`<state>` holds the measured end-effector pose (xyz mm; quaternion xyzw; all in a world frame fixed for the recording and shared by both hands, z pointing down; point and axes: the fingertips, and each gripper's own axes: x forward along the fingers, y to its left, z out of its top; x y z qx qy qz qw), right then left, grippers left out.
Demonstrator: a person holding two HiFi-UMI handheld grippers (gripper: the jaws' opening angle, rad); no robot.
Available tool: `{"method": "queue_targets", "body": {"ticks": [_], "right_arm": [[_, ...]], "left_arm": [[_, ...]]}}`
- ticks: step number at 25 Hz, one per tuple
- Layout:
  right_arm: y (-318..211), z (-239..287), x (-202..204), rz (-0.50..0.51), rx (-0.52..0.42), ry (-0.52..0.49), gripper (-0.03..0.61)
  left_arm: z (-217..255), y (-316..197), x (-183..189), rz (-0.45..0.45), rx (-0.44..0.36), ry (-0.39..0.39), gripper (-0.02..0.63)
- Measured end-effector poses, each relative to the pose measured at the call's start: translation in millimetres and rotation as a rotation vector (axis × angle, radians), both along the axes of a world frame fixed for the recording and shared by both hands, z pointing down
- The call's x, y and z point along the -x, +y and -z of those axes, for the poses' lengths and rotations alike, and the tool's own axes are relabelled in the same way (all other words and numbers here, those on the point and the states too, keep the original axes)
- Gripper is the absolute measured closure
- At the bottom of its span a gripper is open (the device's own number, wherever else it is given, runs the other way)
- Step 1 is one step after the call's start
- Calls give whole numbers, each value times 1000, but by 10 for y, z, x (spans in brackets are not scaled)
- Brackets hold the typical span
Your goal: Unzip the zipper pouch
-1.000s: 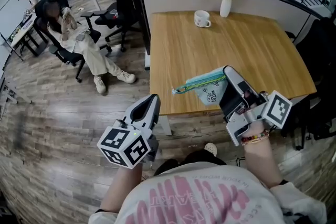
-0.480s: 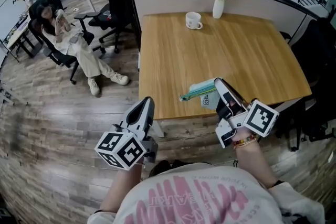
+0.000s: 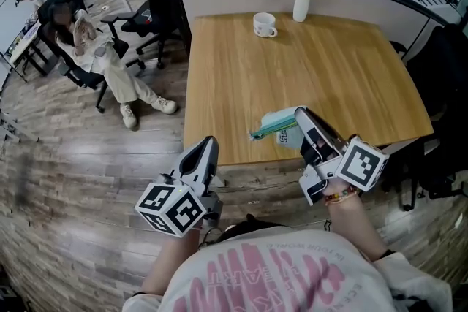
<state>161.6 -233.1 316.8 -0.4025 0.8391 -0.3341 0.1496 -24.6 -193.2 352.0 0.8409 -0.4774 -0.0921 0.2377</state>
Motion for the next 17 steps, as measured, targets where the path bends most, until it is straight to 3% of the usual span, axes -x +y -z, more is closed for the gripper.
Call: {"method": "queue_targets", "body": {"ticks": [17], "right_arm": [[-22,65,-43,16,-12,-39,535]], "left_arm": [[-6,-38,-37,5,0,-8,612]]}}
